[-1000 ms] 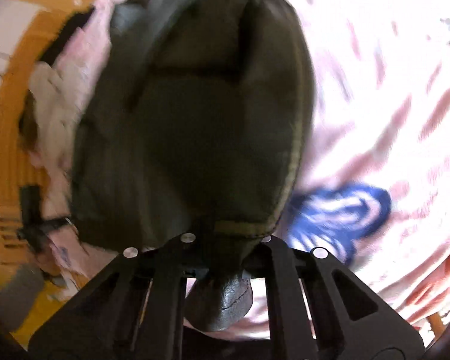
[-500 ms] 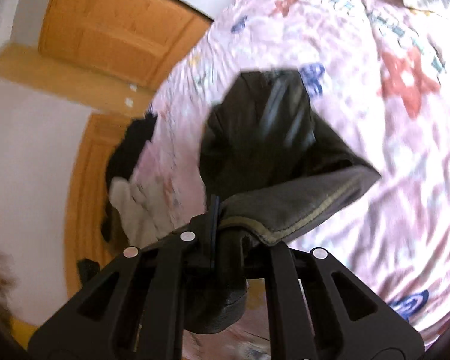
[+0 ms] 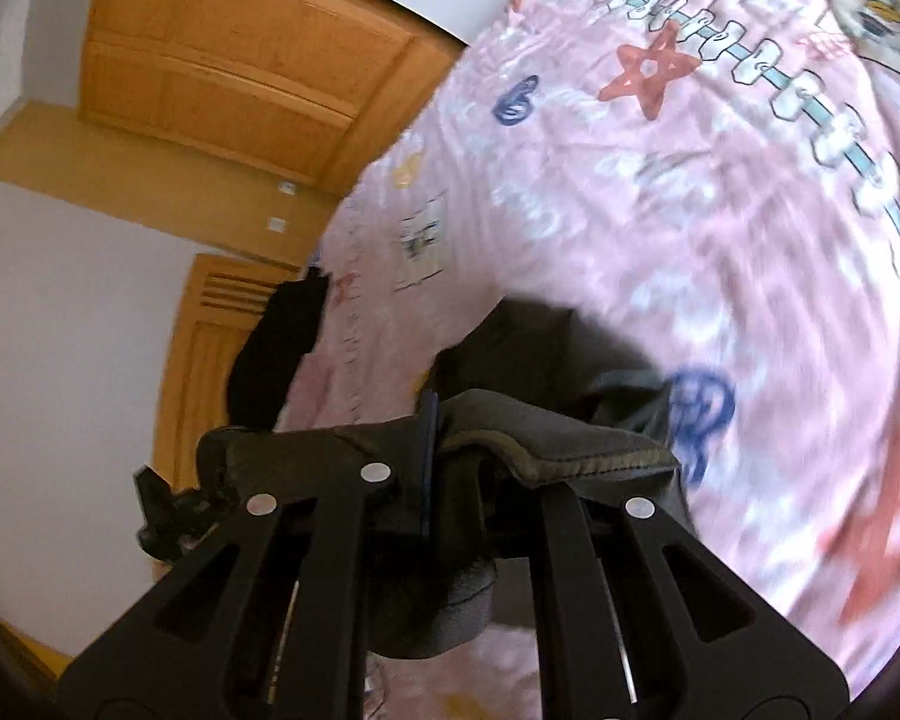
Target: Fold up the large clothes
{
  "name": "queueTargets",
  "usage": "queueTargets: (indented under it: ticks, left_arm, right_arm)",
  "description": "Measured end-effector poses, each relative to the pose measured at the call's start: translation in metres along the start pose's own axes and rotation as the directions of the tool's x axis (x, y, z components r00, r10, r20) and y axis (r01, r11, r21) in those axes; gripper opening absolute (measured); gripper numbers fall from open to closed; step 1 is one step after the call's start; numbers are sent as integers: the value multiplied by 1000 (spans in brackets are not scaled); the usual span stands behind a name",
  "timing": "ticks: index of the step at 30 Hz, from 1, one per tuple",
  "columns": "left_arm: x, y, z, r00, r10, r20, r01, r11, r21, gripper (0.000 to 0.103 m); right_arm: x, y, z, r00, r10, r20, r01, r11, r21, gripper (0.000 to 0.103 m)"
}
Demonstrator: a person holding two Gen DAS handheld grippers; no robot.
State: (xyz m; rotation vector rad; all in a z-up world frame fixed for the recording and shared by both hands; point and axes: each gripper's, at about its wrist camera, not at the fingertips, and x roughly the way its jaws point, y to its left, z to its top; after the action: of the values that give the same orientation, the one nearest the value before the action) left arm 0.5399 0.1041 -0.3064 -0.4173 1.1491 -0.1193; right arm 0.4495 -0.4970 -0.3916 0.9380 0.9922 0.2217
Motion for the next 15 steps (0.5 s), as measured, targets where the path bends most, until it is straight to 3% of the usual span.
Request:
queueTargets:
  ticks: [3,6,9,11,15]
  left_arm:
    - [60,-28,23,995,81,-54,-76,992,98,12]
    - [112,-38,31,983,165,-85,-151,976,156,12]
    - [160,-32,35,970,220,-107,-199,963,180,12]
    - [190,-28,36,964,225,-140,-192,957,217,13]
    - [222,-8,38,970,127,-209,-86,978,191,25]
  right_arm:
    - [50,-18,29,992,-107,-66,106,994,-23,8]
    - [88,-20,34,984,-152,-96,143,986,-87,8]
    - [120,-37,40,976,-173,-134,168,985,-49,10]
    - [134,-54,41,972,-184,-146,187,982,5,11]
    - [144,-87,28,984,-139,-110,157,973,168,12]
